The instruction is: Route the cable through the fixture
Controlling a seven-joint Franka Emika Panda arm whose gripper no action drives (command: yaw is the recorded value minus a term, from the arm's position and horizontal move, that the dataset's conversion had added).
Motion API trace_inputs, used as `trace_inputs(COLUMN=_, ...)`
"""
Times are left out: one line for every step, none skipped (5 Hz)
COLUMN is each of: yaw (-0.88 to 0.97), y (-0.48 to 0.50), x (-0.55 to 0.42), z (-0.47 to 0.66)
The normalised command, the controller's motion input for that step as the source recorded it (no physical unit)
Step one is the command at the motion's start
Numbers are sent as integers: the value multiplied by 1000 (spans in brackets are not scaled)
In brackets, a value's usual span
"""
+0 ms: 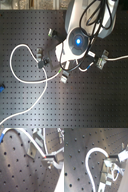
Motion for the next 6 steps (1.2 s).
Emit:
trace_inputs(yaw=14, y=255, x=-97, z=-136)
trace_inputs(yaw=103, y=345, x=-59, z=-2)
trace_inputs(yaw=0, y=12, x=29, z=115)
trace_inputs(yaw=0, y=167, x=65, z=627)
trace_inputs(yaw=0, y=261, x=1, z=746)
trace_inputs(yaw=-51, y=287, x=-84, z=681)
